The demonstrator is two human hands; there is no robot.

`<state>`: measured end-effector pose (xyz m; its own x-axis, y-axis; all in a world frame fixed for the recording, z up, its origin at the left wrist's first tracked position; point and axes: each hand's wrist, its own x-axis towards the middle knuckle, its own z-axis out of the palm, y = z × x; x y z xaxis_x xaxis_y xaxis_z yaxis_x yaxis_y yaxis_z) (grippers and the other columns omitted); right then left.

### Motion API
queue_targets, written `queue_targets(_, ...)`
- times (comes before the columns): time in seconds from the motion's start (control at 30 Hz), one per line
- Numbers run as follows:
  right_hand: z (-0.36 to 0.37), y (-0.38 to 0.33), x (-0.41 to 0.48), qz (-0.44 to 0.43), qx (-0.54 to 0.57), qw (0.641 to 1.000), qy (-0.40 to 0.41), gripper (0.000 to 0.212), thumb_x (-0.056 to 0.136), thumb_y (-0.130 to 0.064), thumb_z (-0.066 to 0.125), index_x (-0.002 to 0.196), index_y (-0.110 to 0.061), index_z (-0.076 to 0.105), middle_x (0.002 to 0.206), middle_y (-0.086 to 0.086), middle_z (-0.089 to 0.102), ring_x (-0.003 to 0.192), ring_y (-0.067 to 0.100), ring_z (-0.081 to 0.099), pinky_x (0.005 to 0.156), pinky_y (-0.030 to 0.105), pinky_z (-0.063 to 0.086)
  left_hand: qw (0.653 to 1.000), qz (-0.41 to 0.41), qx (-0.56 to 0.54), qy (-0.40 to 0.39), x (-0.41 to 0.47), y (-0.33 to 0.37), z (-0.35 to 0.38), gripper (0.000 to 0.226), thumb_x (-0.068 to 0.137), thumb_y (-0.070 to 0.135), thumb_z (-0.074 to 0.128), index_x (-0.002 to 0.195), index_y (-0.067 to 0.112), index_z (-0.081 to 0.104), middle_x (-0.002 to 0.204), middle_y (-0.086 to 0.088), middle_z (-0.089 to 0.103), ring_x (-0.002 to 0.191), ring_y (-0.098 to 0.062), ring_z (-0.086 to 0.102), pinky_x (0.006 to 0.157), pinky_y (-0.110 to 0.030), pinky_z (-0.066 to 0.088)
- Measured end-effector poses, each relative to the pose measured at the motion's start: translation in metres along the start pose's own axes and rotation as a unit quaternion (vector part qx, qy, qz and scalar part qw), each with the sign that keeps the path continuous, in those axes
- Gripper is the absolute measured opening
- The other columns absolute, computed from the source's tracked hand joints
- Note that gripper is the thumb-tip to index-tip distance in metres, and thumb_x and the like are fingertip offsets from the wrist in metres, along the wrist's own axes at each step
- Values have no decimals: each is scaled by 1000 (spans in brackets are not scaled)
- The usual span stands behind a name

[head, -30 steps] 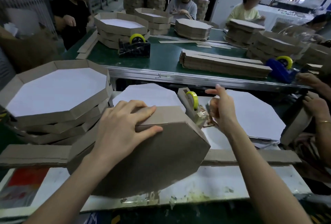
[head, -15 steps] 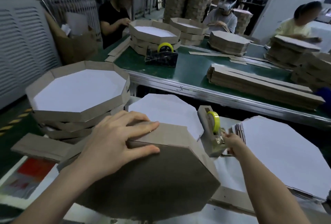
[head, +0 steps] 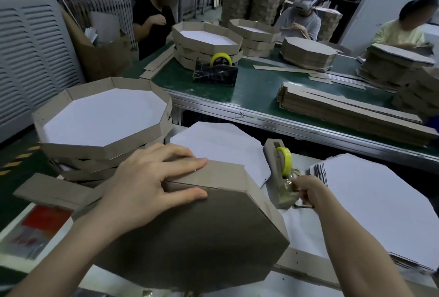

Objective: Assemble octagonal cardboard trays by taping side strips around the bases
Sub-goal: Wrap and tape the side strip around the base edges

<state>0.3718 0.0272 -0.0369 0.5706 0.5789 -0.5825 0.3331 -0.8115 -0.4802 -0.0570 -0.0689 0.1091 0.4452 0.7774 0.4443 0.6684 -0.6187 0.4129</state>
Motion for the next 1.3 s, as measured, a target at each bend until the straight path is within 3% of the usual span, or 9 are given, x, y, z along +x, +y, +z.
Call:
queue_targets(0.17,1,-2,-2,47,26,998,-39,27,100,-18,53,75,-6,51,57,4,43,39,10,30,37,20,29,1000,0,-2,7,0,1,1,53,76,73,49,118,45,66,113,25,59,99,-3,52,79,-34,45)
queue_targets(0.33,3,-5,-10,73,60,992,-84,26,103,-8,37,87,0,56,40,5,48,29,13,40,30,16,31,1000,-3,-3,7,-5,0,1,55,76,75,47,119,47,65,112,27,57,99,0,49,78,-31,43)
queue_targets(0.53,2,19,-13,14,281,957,-76,32,102,-28,53,86,0,51,49,9,55,27,9,43,27,18,34,1000,1,-4,15,-6,1,2,52,76,75,48,117,47,65,112,25,59,101,-1,52,78,-38,48)
queue_targets(0.67,1,49,-20,-64,284,953,-80,32,103,-26,51,110,4,56,79,21,60,43,13,46,34,21,38,1000,10,5,3,-3,0,3,54,78,76,45,120,49,63,114,26,58,101,-1,51,76,-37,48)
queue_targets(0.73,5,58,-25,-95,287,950,-82,32,100,-31,57,110,-1,59,88,22,63,57,18,51,43,23,43,1000,9,2,0,-3,0,2,54,78,77,45,120,49,63,114,26,58,101,0,50,76,-37,48)
queue_targets(0.9,13,66,-30,-142,262,954,-41,26,97,-22,62,100,4,61,85,20,58,61,20,48,51,29,39,1000,7,4,-4,-4,1,1,54,77,76,44,120,48,64,113,26,58,100,0,50,74,-34,46)
queue_targets(1.03,18,82,-27,-134,235,963,-18,26,97,-21,63,100,5,63,69,8,47,47,10,41,44,22,43,1000,8,7,-7,-4,1,1,54,77,77,43,120,50,62,114,27,57,100,0,50,74,-34,45)
queue_targets(1.13,24,91,-25,-127,231,965,-3,21,97,-22,63,96,-1,61,64,2,40,49,10,39,43,21,42,1000,9,3,-9,-3,0,1,54,77,77,44,120,50,62,114,27,57,100,-1,52,74,-36,47)
queue_targets(1.3,39,91,-20,-138,198,967,76,14,97,-19,63,95,-6,61,76,12,56,57,20,44,51,30,37,1000,7,3,-13,1,-2,1,54,78,78,43,120,50,62,114,28,57,100,1,50,73,-32,45)
